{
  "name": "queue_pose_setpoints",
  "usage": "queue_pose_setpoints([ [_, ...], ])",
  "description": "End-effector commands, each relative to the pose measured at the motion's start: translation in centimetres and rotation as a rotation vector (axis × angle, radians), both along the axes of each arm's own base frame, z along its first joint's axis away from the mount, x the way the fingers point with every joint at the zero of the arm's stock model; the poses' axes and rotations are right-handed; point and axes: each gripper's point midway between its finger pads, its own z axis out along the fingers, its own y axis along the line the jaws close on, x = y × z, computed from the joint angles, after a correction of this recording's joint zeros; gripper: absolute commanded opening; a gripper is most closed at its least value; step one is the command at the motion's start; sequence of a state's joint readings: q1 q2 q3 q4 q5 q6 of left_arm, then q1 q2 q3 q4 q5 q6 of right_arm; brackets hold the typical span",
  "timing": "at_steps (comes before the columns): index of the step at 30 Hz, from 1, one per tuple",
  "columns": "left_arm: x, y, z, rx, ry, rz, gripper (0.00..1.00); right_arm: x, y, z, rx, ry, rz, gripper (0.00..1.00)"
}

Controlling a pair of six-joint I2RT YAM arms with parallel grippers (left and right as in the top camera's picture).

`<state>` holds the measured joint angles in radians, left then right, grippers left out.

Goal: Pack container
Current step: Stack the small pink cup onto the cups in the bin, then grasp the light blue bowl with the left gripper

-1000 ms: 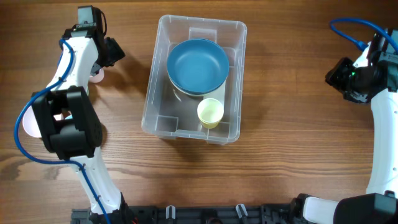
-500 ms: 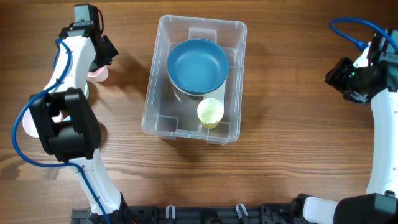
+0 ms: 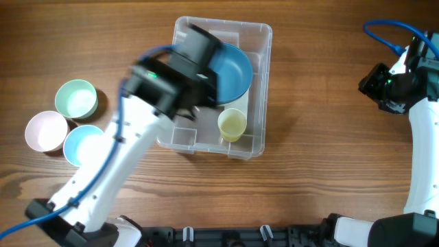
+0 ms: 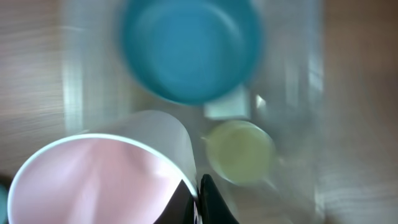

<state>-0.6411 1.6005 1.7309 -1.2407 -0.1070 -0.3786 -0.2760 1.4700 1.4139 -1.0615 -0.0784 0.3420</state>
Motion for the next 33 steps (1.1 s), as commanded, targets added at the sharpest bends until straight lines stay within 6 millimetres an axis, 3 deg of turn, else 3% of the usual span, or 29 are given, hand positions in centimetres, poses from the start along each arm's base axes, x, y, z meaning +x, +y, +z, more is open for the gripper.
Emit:
queue_pose_setpoints([
  [1,-2.4,-4.9,-1.5,0.021,0.018,-0.151,0.04,0.1,0.2,-0.4,0.007,0.008,0.014,0.47],
  [5,-3.1,-8.1,-3.4,0.036,0.033,-0.219,0.04,0.1,0.2,-0.4,0.007,0.010,0.014,0.47],
  [9,-3.0,-9.1,-6.9,0.067,0.122,-0.230,0.04,0.1,0.2,-0.4,0.007,0.011,0.014,0.47],
  [11,-3.0,-9.2,-7.7,0.082,0.137,-0.229,0.04,0.1,0.2,-0.4,0.007,0.011,0.014,0.47],
  [12,-3.0,-9.2,-7.8,0.083,0.139,-0.229,0.10,0.1,0.2,-0.4,0.007,0.011,0.014,0.47],
  [13,-2.9,-9.2,-7.8,0.084,0.139,-0.230,0.47,0.1,0.2,-0.4,0.007,0.011,0.014,0.47],
  [15,-2.7,-8.9,-7.8,0.087,0.138,-0.222,0.66,0.1,0.2,-0.4,0.007,0.011,0.014,0.47],
  [18,-1.7,-6.9,-6.6,0.082,0.122,-0.169,0.70,0.1,0.2,-0.4,0.007,0.011,0.014,0.47],
  [19,-1.1,-5.6,-5.7,0.087,0.101,-0.135,0.72,0.1,0.2,-0.4,0.007,0.011,0.015,0.47],
  [21,0.8,-0.8,-2.8,0.125,0.012,-0.013,0.74,0.1,0.2,-0.4,0.005,0.012,0.018,0.47],
  [24,2.2,8.7,1.8,0.106,-0.069,0.234,0.76,0.1,0.2,-0.4,0.003,0.013,0.024,0.47],
  [25,2.3,10.8,2.3,0.097,-0.072,0.304,0.76,0.1,0.2,-0.4,0.003,0.013,0.024,0.47],
  [26,2.1,14.2,2.8,0.085,-0.063,0.424,0.76,0.1,0.2,-0.5,0.002,0.014,0.026,0.47],
  [28,0.8,22.9,1.9,0.078,0.024,0.747,0.78,0.1,0.2,-0.5,0.002,0.014,0.027,0.47],
  [30,0.2,26.5,-0.2,0.072,0.082,0.866,0.78,0.1,0.2,-0.5,0.002,0.014,0.028,0.47],
  [31,-0.4,28.3,-2.3,0.075,0.133,0.926,0.78,0.1,0.2,-0.5,0.002,0.014,0.028,0.47],
  [33,-1.4,30.1,-6.4,0.093,0.216,0.981,0.79,0.1,0.2,-0.5,0.002,0.014,0.027,0.47],
])
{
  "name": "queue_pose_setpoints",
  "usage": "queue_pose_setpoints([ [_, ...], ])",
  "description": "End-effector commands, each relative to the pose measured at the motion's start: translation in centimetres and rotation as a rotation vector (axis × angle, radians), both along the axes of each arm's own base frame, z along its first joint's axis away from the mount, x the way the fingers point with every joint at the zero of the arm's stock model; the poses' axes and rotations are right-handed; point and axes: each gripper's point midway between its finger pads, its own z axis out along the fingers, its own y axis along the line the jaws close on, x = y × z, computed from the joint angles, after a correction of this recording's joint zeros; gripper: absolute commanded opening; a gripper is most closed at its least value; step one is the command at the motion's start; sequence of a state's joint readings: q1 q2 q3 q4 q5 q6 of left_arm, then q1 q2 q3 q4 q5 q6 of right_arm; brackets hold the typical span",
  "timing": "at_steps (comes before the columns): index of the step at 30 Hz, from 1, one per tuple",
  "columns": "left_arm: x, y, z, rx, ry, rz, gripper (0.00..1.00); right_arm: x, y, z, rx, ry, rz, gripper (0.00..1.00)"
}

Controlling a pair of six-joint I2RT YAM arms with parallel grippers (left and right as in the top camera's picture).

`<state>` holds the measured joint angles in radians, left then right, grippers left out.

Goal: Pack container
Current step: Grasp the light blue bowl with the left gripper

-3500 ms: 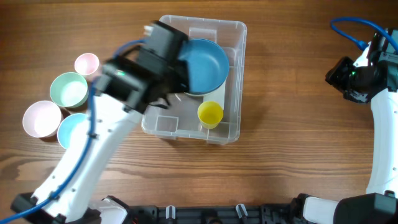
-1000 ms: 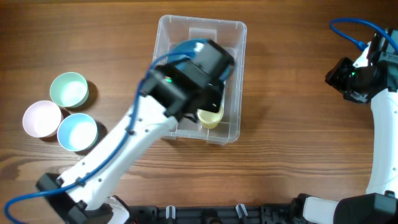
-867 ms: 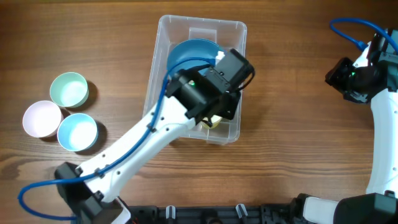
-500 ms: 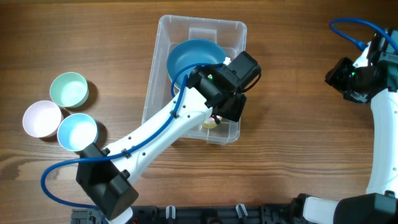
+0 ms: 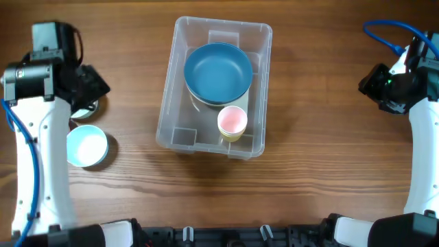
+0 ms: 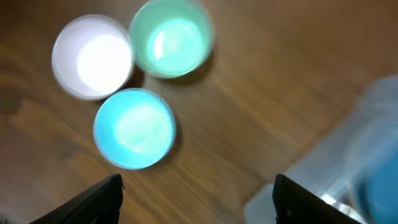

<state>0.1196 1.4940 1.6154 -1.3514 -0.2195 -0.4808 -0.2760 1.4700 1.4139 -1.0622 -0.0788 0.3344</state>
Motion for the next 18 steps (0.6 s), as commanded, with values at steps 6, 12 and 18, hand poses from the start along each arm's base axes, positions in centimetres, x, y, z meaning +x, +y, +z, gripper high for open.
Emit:
queue_pose_setpoints([
  [6,-3.5,2.5,-16.7,-0.092,0.185,0.137,0.80,0.1,0.2,-0.5,0.005,0.014,0.020,0.47],
  [12,-3.4,2.6,-21.1,-0.079,0.210,0.093,0.72,0.0,0.2,-0.5,0.006,0.018,0.021,0.47],
  [18,-3.1,2.7,-21.7,-0.080,0.215,0.090,0.04,0.0,0.2,-0.5,0.005,0.018,0.021,0.47],
])
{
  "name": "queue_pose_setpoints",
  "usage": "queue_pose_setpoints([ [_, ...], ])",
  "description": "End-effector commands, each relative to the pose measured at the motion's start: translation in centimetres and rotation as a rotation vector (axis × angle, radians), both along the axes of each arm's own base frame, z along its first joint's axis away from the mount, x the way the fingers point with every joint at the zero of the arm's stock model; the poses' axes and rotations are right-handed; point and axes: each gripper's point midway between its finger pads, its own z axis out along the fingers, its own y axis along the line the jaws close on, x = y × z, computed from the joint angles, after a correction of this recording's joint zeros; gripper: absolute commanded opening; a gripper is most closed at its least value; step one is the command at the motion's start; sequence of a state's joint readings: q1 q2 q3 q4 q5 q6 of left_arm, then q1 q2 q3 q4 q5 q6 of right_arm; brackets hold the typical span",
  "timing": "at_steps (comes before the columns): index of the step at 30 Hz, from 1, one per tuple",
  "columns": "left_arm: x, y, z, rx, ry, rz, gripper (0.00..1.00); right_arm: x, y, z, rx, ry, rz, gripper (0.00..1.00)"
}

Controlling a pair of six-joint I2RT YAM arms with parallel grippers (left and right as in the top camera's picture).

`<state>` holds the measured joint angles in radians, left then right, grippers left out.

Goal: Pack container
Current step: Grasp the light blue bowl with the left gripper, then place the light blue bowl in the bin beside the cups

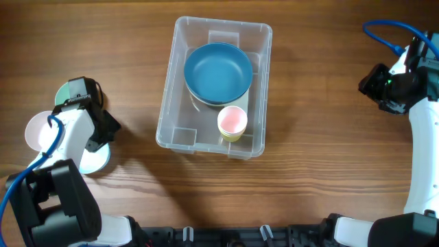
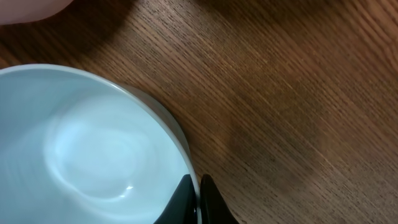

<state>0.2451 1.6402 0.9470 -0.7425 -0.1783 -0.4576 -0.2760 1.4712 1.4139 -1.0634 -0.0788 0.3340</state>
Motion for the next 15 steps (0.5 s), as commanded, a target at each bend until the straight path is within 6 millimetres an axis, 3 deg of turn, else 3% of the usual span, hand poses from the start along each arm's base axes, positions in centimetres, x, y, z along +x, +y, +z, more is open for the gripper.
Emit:
queue_pose_setpoints([
  [1,-0.4,0.0,-0.4,-0.010,0.017,-0.002,0.04,0.0,0.2,-0.5,0.005,0.016,0.021,0.47],
  [5,-0.4,-1.4,-0.4,-0.084,0.009,-0.013,0.04,0.0,0.2,-0.5,0.005,0.016,0.022,0.47],
  [7,0.2,-3.2,1.7,-0.142,-0.021,-0.049,0.04,0.0,0.2,-0.5,0.005,0.016,0.021,0.47],
  [9,1.1,-4.9,5.3,-0.129,-0.074,-0.116,0.04,0.0,0.2,-0.5,0.005,0.016,0.021,0.47],
  [11,2.1,-7.2,10.3,-0.110,-0.151,-0.231,0.04,0.0,0.2,-0.5,0.005,0.016,0.022,0.47],
  [13,2.9,-11.2,17.9,-0.085,-0.290,-0.374,0.04,0.0,0.2,-0.5,0.005,0.016,0.022,0.47],
  [15,3.2,-14.0,22.0,-0.076,-0.380,-0.467,0.04,0.0,0.2,-0.5,0.005,0.016,0.021,0.47],
])
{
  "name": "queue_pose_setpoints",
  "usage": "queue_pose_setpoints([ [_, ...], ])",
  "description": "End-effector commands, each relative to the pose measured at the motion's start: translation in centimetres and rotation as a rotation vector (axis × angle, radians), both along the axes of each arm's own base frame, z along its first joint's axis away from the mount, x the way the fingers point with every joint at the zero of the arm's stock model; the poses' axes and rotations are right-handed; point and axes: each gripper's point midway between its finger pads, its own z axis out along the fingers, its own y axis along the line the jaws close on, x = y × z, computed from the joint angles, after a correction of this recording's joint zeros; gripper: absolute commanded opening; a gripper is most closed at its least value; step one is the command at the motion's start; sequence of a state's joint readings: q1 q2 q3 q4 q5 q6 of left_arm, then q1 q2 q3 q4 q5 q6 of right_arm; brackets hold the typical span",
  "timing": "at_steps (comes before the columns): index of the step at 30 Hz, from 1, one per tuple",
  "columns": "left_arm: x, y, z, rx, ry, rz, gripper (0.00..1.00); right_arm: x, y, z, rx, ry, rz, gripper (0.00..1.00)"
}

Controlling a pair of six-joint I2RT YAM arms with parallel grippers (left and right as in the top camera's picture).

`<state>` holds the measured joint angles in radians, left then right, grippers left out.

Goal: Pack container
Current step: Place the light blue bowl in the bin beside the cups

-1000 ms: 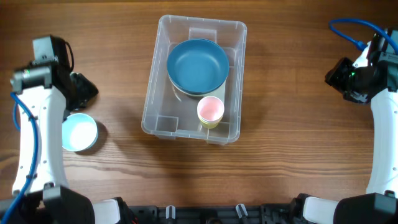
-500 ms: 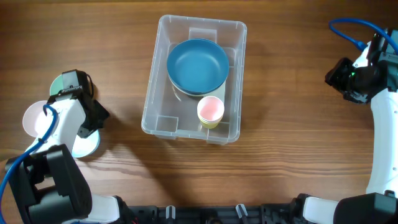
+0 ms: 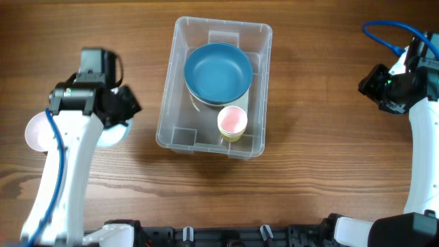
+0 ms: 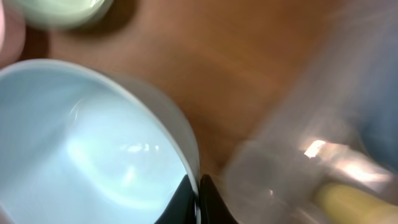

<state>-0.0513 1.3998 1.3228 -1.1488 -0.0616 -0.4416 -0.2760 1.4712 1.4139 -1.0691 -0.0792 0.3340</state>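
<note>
My left gripper (image 4: 198, 200) is shut on the rim of a light blue cup (image 4: 93, 143), one finger inside and one outside. In the overhead view the cup (image 3: 110, 134) hangs under the left gripper (image 3: 123, 118), just left of the clear plastic container (image 3: 259, 89). The container holds a blue bowl (image 3: 218, 71) and a pink cup (image 3: 232, 121) nested in a yellow cup. Blurred container wall (image 4: 292, 155) fills the right of the left wrist view. My right gripper (image 3: 374, 86) stays at the far right, its jaws unclear.
A pale pink cup (image 3: 36, 132) stands on the wooden table at the far left. A mint green cup (image 4: 59, 9) stands beside it, hidden under my left arm in the overhead view. A blue cable loops above the right arm (image 3: 411, 82).
The left gripper, shut on the light blue cup down at the left of the table, now holds it farther right and up, close to the container's left wall.
The left gripper held a pink cup over the container. Then that cup sat nested in the yellow cup and the gripper was open over three cups at the left. It then gripped the light blue cup's rim, and now holds it beside the container.
</note>
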Motion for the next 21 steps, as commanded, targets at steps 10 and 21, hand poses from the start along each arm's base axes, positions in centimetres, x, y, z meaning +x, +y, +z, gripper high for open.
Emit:
queue_pose_setpoints([
  [10,-2.8,-18.6,1.0,0.008,0.040,-0.548,0.04,0.1,0.2,-0.5,0.004,0.014,0.021,0.47],
  [21,-1.8,-19.6,-5.1,0.055,0.214,-0.574,0.58,0.1,0.2,-0.5,0.004,0.014,0.022,0.47],
])
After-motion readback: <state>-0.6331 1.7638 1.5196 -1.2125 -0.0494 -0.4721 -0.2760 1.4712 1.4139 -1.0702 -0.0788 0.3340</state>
